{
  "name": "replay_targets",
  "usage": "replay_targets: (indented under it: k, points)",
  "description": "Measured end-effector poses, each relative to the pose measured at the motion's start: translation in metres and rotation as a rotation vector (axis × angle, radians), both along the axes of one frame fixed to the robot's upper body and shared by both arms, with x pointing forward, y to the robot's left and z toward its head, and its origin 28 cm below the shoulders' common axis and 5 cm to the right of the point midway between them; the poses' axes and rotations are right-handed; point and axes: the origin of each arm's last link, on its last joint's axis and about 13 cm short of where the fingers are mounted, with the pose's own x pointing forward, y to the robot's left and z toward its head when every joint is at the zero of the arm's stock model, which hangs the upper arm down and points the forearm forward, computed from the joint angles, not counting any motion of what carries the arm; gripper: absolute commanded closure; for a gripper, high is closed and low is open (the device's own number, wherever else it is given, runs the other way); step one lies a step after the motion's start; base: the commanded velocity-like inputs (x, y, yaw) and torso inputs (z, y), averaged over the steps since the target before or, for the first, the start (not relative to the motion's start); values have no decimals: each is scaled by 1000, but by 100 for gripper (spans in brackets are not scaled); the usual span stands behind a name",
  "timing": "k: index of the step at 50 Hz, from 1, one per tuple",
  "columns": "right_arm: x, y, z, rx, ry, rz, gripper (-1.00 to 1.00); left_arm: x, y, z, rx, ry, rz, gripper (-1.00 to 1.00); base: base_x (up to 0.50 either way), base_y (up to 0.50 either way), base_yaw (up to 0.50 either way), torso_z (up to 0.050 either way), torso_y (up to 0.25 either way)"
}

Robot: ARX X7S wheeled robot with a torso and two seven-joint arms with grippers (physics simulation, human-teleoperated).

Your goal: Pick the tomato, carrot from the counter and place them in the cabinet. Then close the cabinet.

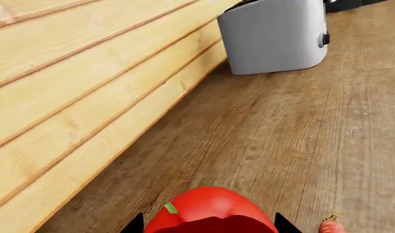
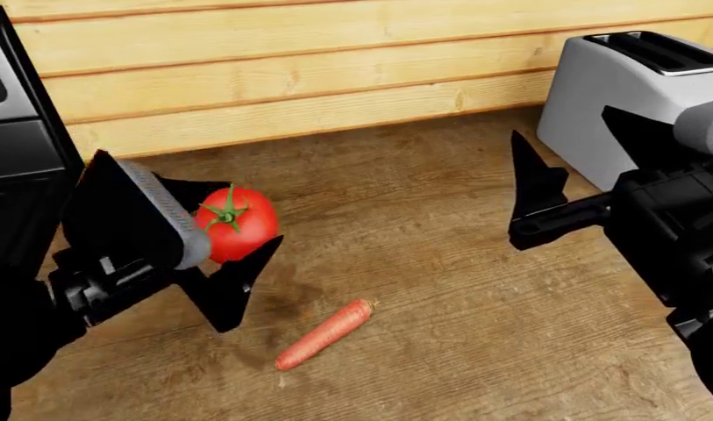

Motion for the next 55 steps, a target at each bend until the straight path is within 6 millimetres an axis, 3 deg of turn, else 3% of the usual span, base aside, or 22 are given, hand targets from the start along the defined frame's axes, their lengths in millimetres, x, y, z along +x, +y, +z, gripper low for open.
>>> replay_targets:
  k: [25, 55]
  points:
    - [-1, 1, 3, 5, -14, 0, -100, -57, -18, 63, -141, -387, 13, 100, 0, 0, 0, 0, 0]
    - [0, 2, 0, 22, -25, 9, -100, -88, -48, 126, -145, -730, -15, 100, 0, 0, 0, 0, 0]
